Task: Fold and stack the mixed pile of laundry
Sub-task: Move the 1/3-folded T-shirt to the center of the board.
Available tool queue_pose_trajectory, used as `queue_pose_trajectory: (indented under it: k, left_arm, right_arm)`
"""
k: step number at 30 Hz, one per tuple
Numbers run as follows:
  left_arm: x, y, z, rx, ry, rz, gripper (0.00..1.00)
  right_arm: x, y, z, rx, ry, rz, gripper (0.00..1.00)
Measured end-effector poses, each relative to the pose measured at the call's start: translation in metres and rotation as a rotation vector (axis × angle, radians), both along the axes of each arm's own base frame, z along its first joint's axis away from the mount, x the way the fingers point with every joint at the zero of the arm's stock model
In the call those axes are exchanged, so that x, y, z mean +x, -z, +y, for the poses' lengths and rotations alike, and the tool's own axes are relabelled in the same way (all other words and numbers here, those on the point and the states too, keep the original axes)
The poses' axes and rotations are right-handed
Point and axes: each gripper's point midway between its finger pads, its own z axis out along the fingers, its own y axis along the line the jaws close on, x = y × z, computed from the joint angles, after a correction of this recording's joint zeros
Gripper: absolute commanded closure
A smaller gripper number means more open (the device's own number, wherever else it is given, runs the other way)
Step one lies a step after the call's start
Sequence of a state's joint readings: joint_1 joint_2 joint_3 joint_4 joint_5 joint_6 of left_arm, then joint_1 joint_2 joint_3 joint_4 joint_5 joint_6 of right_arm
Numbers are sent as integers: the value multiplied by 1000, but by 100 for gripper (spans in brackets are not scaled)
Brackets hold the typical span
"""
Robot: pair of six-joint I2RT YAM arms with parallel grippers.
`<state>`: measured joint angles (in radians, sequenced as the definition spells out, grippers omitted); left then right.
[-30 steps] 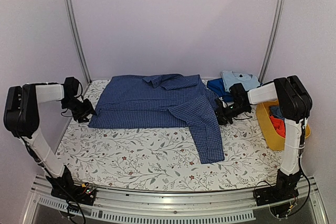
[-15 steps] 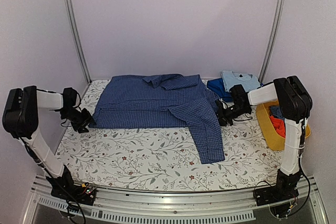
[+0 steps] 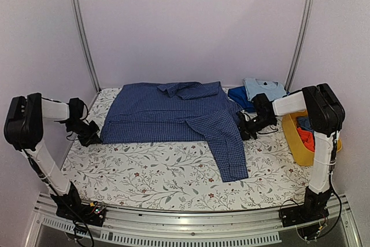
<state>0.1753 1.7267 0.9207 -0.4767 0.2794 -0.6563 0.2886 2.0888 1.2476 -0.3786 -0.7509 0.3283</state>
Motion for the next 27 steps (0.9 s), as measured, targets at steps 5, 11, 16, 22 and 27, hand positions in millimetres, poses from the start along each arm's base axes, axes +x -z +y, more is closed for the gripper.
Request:
queue_pose_trajectory:
  k: [5, 11, 16, 22, 27]
  left_arm:
    - [-15, -6, 0, 9, -8, 43, 100]
    - [-36, -12, 0, 19, -30, 86, 100]
    - [-62, -11, -7, -10, -59, 130, 100]
    - [-79, -12, -10, -20, -80, 148, 26]
    - [-65, -39, -7, 23, -49, 60, 0]
  right_arm:
    - [-23, 0, -1, -33, -10, 27, 100]
    - [-61, 1, -12, -60, -5, 81, 100]
    - [-97, 1, -17, -74, -9, 129, 100]
    - [-116, -4, -15, -51, -12, 163, 53]
    - [-112, -16, -23, -71, 6, 127, 43]
